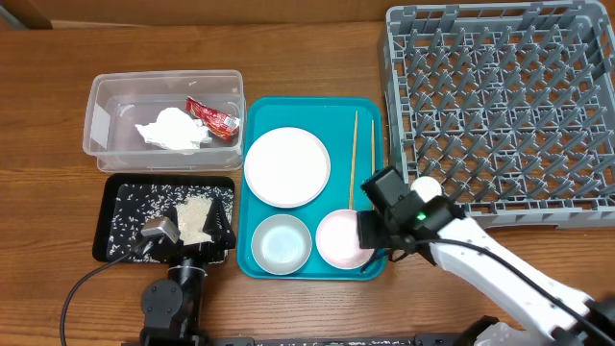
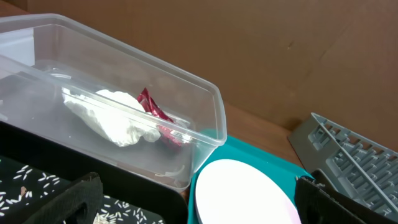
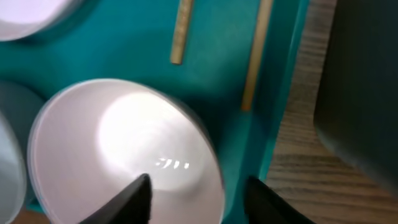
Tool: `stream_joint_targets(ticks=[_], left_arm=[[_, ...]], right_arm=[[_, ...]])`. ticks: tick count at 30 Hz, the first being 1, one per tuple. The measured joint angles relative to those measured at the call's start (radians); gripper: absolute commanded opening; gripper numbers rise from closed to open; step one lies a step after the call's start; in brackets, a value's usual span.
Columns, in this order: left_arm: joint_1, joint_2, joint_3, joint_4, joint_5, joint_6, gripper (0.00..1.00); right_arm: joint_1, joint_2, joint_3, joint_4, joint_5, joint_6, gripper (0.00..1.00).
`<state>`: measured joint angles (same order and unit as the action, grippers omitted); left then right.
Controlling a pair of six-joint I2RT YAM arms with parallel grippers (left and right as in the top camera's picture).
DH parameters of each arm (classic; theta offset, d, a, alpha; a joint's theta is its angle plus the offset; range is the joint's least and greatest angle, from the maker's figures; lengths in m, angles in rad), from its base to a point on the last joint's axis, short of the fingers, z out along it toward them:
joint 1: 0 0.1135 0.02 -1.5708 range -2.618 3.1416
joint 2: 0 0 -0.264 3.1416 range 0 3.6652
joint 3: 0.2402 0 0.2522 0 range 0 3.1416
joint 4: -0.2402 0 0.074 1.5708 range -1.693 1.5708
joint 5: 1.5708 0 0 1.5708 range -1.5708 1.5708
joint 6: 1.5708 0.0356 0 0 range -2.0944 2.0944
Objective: Sort waste into correct bins and load items into the dishwasher
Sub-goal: 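Grasp the pink bowl on the teal tray with the right gripper, then place the pink bowl into the dish rack with the right gripper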
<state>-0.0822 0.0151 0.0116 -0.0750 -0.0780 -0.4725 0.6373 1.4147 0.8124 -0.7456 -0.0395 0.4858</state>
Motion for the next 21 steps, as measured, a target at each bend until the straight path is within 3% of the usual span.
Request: stream_joint_targets(ticks=[3, 6, 9, 17, 21], left_arm=[[0.000, 0.000, 0.000, 0.000, 0.000, 0.000, 1.00], [0.000, 0.000, 0.000, 0.000, 0.000, 0.000, 1.00], [0.000, 0.000, 0.000, 0.000, 0.000, 0.000, 1.00], [0.000, 0.000, 0.000, 0.000, 0.000, 0.000, 1.00], [0.000, 0.000, 0.000, 0.000, 0.000, 0.000, 1.00]], right_arm=[[0.000, 0.055, -0.011, 0.000, 0.009, 0.004, 0.36], [0.000, 0.069, -0.013, -0.011, 0.016, 0.005, 0.14], [0.000, 0.069, -0.013, -0.024, 0.019, 0.002, 0.06], [0.000, -0.056, 0.093, -0.178, 0.100, -0.007, 0.04], [-0.008, -0.206, 0.246, -0.211, 0.353, -0.014, 0.04]])
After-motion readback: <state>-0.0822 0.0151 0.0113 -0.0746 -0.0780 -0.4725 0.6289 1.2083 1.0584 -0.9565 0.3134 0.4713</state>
